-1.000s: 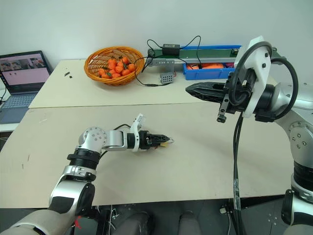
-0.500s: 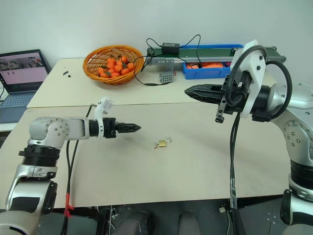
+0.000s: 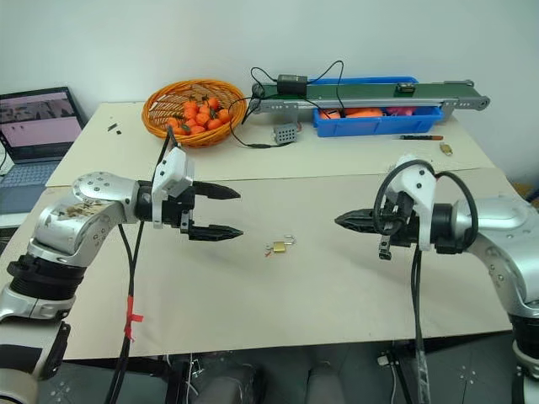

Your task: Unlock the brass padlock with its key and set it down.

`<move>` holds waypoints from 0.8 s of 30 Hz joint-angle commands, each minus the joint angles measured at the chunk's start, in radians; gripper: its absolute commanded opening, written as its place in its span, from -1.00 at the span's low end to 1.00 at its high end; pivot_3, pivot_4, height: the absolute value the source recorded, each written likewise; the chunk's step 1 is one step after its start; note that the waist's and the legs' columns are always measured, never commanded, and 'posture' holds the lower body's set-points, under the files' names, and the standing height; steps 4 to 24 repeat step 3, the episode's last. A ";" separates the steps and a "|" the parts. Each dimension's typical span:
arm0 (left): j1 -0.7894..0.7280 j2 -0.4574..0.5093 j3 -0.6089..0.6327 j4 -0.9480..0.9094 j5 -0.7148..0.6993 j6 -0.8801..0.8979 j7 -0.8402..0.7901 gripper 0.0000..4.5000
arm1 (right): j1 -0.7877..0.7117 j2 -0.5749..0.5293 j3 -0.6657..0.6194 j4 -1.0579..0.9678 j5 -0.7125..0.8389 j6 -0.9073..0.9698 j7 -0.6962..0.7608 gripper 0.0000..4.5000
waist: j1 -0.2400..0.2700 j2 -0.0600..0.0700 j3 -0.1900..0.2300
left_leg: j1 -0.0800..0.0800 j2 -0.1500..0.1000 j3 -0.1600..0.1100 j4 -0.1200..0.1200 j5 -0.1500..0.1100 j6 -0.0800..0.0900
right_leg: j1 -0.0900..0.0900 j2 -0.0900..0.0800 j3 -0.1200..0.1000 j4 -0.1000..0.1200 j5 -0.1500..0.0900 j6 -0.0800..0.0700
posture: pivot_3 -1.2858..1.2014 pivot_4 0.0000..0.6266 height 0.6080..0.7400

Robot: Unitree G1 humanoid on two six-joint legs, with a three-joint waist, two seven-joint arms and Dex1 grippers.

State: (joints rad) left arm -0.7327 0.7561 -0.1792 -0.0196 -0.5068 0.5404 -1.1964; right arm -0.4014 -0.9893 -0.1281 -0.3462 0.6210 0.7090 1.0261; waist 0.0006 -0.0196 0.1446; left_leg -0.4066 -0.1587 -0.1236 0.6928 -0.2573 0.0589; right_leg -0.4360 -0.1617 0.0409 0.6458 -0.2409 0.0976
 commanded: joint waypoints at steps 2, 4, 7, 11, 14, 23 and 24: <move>0.024 0.019 0.039 0.022 0.026 -0.044 -0.037 0.99 | -0.005 0.016 -0.034 0.012 -0.012 -0.038 -0.016 -1.00 | -0.002 0.000 0.000 | 0.000 0.000 0.000 0.000 0.000 0.000 | 0.000 0.000 0.000 0.000 0.000 0.000 | 0.03 -0.52 1.00; 0.028 0.018 0.044 0.027 0.027 -0.037 -0.032 0.99 | -0.005 0.020 -0.032 0.017 -0.016 -0.042 -0.015 -1.00 | -0.002 0.000 0.000 | 0.000 0.000 0.000 0.000 0.000 0.000 | 0.000 0.000 0.000 0.000 0.000 0.000 | 0.03 -0.52 1.00; 0.028 0.018 0.044 0.027 0.027 -0.037 -0.032 0.99 | -0.005 0.020 -0.032 0.017 -0.016 -0.042 -0.015 -1.00 | -0.002 0.000 0.000 | 0.000 0.000 0.000 0.000 0.000 0.000 | 0.000 0.000 0.000 0.000 0.000 0.000 | 0.03 -0.52 1.00; 0.028 0.018 0.044 0.027 0.027 -0.037 -0.032 0.99 | -0.005 0.020 -0.032 0.017 -0.016 -0.042 -0.015 -1.00 | -0.002 0.000 0.000 | 0.000 0.000 0.000 0.000 0.000 0.000 | 0.000 0.000 0.000 0.000 0.000 0.000 | 0.03 -0.52 1.00; 0.028 0.018 0.044 0.027 0.027 -0.037 -0.032 0.99 | -0.005 0.020 -0.032 0.017 -0.016 -0.042 -0.015 -1.00 | -0.002 0.000 0.000 | 0.000 0.000 0.000 0.000 0.000 0.000 | 0.000 0.000 0.000 0.000 0.000 0.000 | 0.03 -0.52 1.00; 0.028 0.018 0.044 0.027 0.027 -0.037 -0.032 0.99 | -0.005 0.020 -0.032 0.017 -0.016 -0.042 -0.015 -1.00 | -0.002 0.000 0.000 | 0.000 0.000 0.000 0.000 0.000 0.000 | 0.000 0.000 0.000 0.000 0.000 0.000 | 0.03 -0.52 1.00; 0.028 0.018 0.044 0.027 0.027 -0.037 -0.032 0.99 | -0.005 0.020 -0.032 0.017 -0.016 -0.042 -0.015 -1.00 | -0.002 0.000 0.000 | 0.000 0.000 0.000 0.000 0.000 0.000 | 0.000 0.000 0.000 0.000 0.000 0.000 | 0.03 -0.52 1.00</move>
